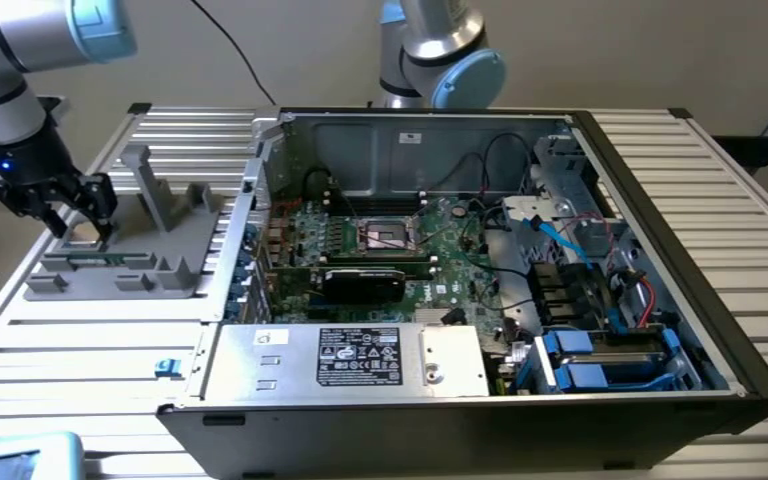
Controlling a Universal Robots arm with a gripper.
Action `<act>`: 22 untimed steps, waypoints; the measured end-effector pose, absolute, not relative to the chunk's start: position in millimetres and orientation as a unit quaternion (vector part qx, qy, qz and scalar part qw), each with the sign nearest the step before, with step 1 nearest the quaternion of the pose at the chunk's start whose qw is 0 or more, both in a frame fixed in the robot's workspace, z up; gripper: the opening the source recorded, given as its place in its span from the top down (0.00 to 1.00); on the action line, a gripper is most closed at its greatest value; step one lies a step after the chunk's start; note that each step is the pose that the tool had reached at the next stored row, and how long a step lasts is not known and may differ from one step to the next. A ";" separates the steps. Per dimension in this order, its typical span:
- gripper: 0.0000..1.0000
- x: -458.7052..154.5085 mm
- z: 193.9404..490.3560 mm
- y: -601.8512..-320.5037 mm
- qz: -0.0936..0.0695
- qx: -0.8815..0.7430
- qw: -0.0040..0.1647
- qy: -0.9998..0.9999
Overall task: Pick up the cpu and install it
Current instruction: 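Pick up the cpu and move it towards the insertion slot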
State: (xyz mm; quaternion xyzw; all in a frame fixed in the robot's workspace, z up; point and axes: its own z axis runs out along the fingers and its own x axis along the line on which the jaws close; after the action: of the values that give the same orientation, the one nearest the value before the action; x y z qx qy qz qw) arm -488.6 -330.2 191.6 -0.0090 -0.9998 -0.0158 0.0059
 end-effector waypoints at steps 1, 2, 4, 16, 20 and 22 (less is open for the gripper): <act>0.32 -488.5 191.5 -330.2 -0.016 -0.009 0.007 -1.000; 0.32 -488.5 191.2 -330.2 -0.016 -0.009 0.007 -1.000; 0.32 -488.5 190.8 -330.2 -0.016 -0.009 0.008 -1.000; 0.41 -487.3 190.0 -330.1 -0.019 -0.010 0.008 -1.000; 0.41 -487.2 189.3 -330.1 -0.020 -0.010 0.010 -1.000; 0.41 -487.3 189.0 -330.1 -0.021 -0.010 0.011 -1.000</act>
State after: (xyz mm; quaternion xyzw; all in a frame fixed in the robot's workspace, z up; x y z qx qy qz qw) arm -487.3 -330.1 189.0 -0.0103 -0.9997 -0.0211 0.0110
